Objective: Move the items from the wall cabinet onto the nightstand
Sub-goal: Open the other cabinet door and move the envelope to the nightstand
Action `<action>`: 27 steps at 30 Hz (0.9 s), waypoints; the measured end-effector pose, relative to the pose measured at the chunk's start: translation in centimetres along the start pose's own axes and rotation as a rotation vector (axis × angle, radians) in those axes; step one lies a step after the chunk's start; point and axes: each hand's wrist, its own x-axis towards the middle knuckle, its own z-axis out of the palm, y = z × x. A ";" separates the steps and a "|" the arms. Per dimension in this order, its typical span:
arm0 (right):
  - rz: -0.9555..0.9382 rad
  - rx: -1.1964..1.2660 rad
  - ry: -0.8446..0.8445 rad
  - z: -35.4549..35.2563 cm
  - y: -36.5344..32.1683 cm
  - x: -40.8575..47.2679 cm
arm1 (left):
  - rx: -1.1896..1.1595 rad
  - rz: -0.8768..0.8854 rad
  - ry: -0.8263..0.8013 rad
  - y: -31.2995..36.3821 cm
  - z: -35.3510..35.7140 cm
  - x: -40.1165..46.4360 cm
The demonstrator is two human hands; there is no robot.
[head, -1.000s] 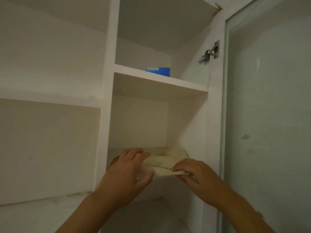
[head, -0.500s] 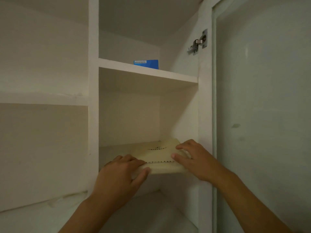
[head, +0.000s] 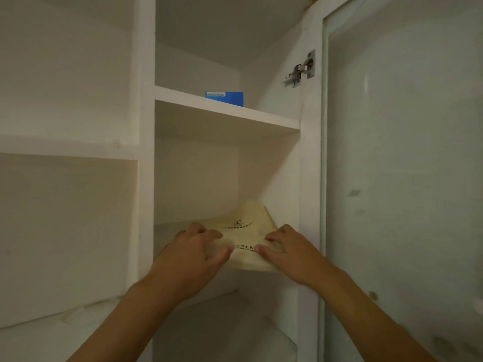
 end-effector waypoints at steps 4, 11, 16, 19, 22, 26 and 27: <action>0.006 0.023 0.039 0.1 -0.4 -0.4 | 0.108 -0.055 -0.130 0.2 0.5 0.9; -0.022 0.095 0.095 -0.1 -1.3 -2.6 | 0.197 -0.008 -0.003 1.1 0.9 -1.3; -0.041 0.137 0.088 -0.6 -0.5 -4.6 | 0.151 0.019 0.082 1.8 0.9 -4.3; -0.017 0.158 0.064 -0.7 -0.1 -4.5 | 0.116 0.009 0.098 2.4 0.2 -4.7; 0.018 0.169 -0.004 -0.7 -0.4 -3.9 | 0.078 -0.060 0.052 2.3 -0.6 -3.3; 0.003 0.109 -0.028 -0.1 -0.9 -3.1 | 0.162 -0.151 -0.031 1.7 -0.6 -1.9; 0.006 0.116 -0.040 0.1 -0.9 -3.0 | 0.193 -0.150 -0.029 1.8 -0.3 -1.9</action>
